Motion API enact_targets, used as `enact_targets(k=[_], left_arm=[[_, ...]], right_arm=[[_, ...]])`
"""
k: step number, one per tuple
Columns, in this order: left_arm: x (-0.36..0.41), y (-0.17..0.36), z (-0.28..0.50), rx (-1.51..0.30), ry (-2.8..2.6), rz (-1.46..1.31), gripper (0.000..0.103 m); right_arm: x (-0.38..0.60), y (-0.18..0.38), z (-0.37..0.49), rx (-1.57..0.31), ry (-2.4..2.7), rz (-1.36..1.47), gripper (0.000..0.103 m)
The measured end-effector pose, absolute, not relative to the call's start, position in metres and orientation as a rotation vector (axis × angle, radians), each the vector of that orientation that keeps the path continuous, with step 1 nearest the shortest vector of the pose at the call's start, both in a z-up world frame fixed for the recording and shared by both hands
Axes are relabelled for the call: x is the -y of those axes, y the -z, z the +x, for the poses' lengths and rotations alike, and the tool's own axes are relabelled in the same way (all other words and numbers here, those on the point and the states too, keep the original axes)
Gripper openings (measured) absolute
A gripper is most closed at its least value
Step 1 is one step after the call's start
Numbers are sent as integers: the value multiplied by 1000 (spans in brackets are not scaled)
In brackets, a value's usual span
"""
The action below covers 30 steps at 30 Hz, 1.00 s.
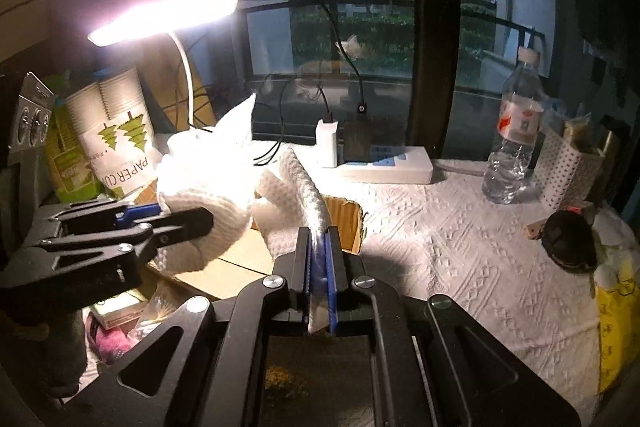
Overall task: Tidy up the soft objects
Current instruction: 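Carry the towel with the left tool over the cardboard box, then lower the towel into the box and open the left tool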
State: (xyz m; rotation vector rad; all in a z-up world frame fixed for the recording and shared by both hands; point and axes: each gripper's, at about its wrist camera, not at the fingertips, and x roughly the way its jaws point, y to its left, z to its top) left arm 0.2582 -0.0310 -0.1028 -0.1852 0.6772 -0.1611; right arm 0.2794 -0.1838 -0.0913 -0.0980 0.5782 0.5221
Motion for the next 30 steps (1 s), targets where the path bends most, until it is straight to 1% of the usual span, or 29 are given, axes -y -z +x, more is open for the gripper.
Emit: enact_targets(k=[12, 22, 24, 25, 26, 27, 29, 30], left_arm=[[44, 133, 285, -773, 158, -186, 23], [57, 149, 298, -849, 184, -171, 25], [58, 152, 299, -862, 191, -167, 29], [59, 153, 300, -871, 195, -165, 30], [59, 154, 301, -879, 198, -169, 30], [59, 154, 301, -880, 200, -172, 32], [59, 154, 301, -883, 200, -173, 37], [58, 153, 300, -882, 200, -179, 43]], right_arm=[[183, 116, 300, -633, -547, -66, 7], [182, 125, 305, -662, -580, -58, 7], [182, 126, 305, -666, -580, -56, 9], [183, 127, 305, -667, -582, -54, 12], [183, 127, 305, -667, -582, -52, 18], [185, 126, 306, -667, -581, -48, 21], [188, 124, 305, -663, -574, -35, 28], [191, 123, 305, -661, -573, -26, 28]])
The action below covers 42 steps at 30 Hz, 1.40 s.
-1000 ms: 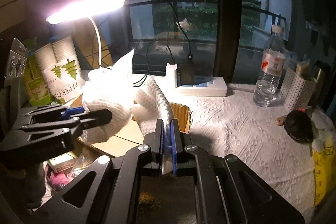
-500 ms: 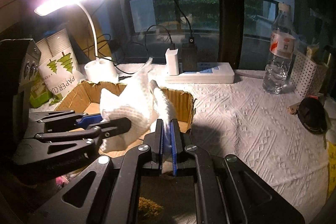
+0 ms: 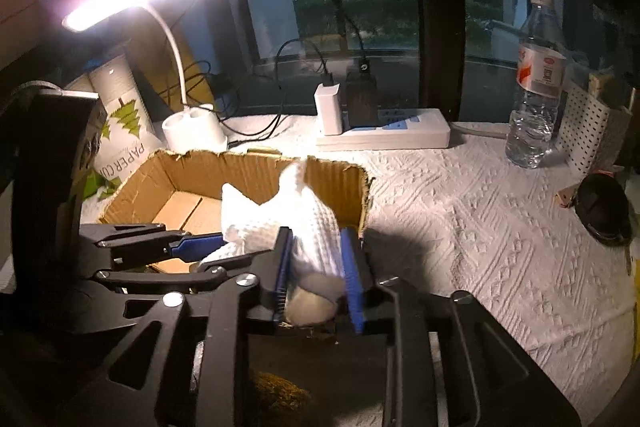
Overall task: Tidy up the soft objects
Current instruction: 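Lower the towel into the box and open the left tool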
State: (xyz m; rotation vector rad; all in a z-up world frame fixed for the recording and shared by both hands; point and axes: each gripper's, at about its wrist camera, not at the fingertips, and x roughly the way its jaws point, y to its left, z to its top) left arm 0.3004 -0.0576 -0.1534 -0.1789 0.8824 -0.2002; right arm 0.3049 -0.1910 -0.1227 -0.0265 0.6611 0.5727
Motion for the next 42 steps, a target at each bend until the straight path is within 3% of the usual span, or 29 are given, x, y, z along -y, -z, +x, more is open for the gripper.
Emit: enact_targets(k=[2, 19, 22, 33, 38, 39, 42], left_arm=[[56, 151, 299, -875, 202, -193, 52], [42, 138, 286, -827, 200, -214, 52], [41, 137, 284, -819, 201, -210, 52], [33, 134, 274, -797, 201, -228, 52], [31, 131, 267, -782, 205, -229, 53], [30, 129, 265, -777, 204, -228, 54], [28, 125, 259, -758, 204, -239, 70]], right_arm=[[195, 121, 304, -657, -563, -17, 29], [216, 113, 302, -630, -526, 63, 33], [216, 107, 301, -611, -519, 67, 40], [197, 147, 320, -764, -434, -32, 41], [197, 137, 312, -743, -430, -29, 41], [196, 134, 309, -734, -432, -30, 41], [193, 123, 299, -707, -442, -41, 45]])
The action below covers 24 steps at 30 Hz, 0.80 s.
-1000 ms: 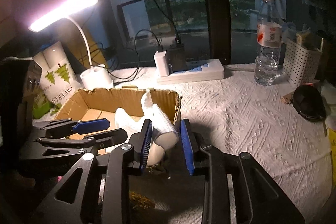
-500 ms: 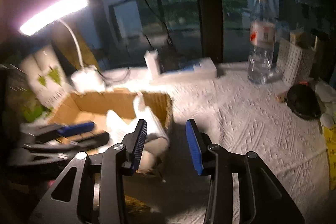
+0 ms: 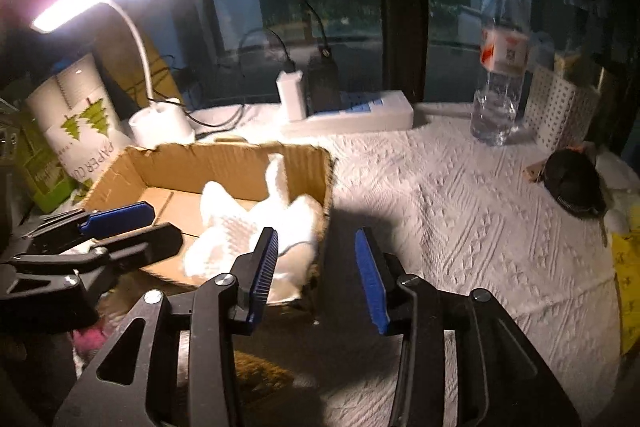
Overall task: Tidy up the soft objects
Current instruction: 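Lower the towel into the box and open the left tool, then move the right tool to the brown fuzzy plush and grasp it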
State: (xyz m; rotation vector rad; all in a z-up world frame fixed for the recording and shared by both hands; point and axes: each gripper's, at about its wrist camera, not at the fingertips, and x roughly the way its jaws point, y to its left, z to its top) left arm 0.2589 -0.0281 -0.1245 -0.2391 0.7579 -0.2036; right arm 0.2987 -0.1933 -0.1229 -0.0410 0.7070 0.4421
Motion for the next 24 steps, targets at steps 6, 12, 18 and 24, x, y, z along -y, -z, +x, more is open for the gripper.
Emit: enact_targets(k=[6, 12, 18, 24], left_arm=[[24, 110, 242, -709, 192, -236, 71], [20, 99, 222, -674, 186, -228, 71], [16, 95, 200, -657, 179, -230, 71], [14, 96, 180, -650, 170, -223, 72]], right_arm=[[190, 106, 277, -667, -452, -43, 54], [189, 93, 256, -638, -452, -44, 55], [186, 86, 235, -618, -460, -52, 55], [186, 88, 218, -618, -459, -55, 55]])
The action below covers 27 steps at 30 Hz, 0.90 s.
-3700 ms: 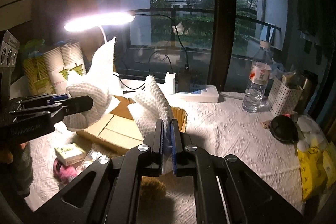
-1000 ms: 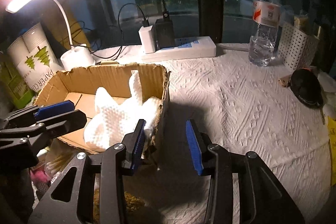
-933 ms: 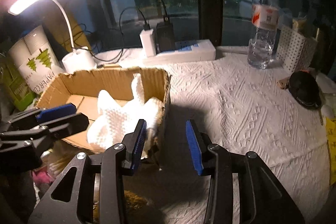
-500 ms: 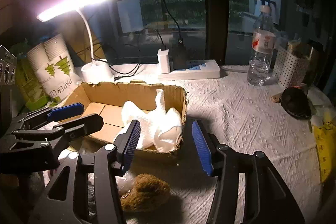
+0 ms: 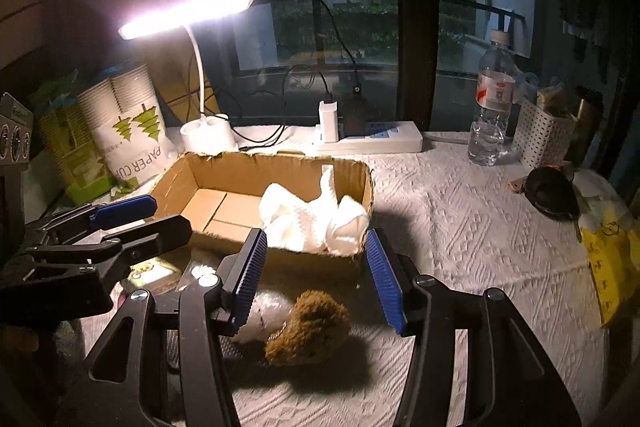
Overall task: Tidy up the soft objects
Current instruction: 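Move the right tool to the brown fuzzy plush and grasp it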
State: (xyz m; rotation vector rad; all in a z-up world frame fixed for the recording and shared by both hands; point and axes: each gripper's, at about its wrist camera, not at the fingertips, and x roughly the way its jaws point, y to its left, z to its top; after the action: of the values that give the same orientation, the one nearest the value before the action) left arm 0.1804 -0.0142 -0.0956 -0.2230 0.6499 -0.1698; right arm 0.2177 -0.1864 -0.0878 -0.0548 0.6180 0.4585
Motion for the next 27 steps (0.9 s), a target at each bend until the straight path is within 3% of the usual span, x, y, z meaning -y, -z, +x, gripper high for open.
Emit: enact_targets(k=[27], left_arm=[[26, 145, 165, -768, 145, -216, 72]], right_arm=[[190, 150, 212, -747, -498, -17, 55]])
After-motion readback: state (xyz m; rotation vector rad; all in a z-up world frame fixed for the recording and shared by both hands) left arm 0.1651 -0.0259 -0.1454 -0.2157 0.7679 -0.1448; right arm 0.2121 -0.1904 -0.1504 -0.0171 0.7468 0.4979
